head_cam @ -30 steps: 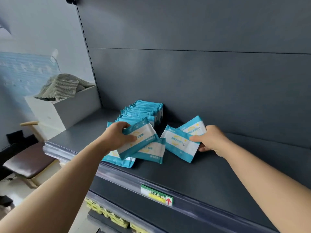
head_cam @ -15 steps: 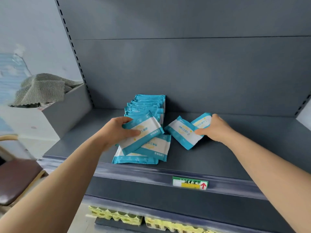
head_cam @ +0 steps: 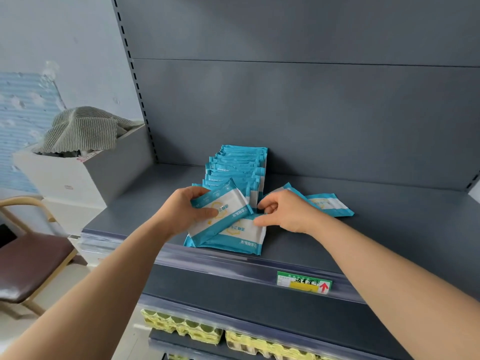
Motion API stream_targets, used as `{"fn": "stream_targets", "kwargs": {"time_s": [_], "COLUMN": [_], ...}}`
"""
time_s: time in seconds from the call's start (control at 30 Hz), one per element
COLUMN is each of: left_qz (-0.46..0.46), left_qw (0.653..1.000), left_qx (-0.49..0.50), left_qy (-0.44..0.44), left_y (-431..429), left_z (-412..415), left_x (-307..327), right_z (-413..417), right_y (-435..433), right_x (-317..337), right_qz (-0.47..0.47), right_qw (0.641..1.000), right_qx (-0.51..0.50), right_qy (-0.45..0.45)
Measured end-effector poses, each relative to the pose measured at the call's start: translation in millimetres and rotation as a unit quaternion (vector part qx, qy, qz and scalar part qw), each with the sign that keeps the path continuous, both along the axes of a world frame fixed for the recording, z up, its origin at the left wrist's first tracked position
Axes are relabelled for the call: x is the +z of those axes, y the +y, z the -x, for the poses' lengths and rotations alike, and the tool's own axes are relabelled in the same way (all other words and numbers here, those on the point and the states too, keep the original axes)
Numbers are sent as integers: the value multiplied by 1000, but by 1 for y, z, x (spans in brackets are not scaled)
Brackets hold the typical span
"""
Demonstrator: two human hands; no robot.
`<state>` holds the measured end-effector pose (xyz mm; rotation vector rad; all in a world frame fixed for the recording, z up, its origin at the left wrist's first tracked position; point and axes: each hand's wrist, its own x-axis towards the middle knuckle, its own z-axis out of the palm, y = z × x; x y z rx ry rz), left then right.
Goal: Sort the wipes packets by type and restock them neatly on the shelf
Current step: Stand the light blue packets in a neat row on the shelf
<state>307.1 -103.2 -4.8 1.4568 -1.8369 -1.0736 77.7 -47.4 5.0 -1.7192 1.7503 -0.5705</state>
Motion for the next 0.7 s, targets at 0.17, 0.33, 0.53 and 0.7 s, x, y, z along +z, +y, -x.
{"fn": "stream_targets", "kwargs": {"time_s": [0.17,0.33,0.53,0.7], "left_qz": [-13,35,32,96], "left_qw": [997,995,998,991], "left_qx": [5,12,-21,-84], "left_qy": [76,94,59,-37], "left_y": [3,-1,-7,-19], "left_z": [1,6,12,18], "left_x": [-4,0,-4,12], "right_z": [1,15,33,30], "right_y": [-4,-6,-8,-14], "right_x": [-2,4,5,23], "right_qz": [-7,-10,39,84], "right_qw": [1000,975,970,958], "right_qx": [11,-71,-104,-96], "right_qy": [-10,-209,-215,-255]}}
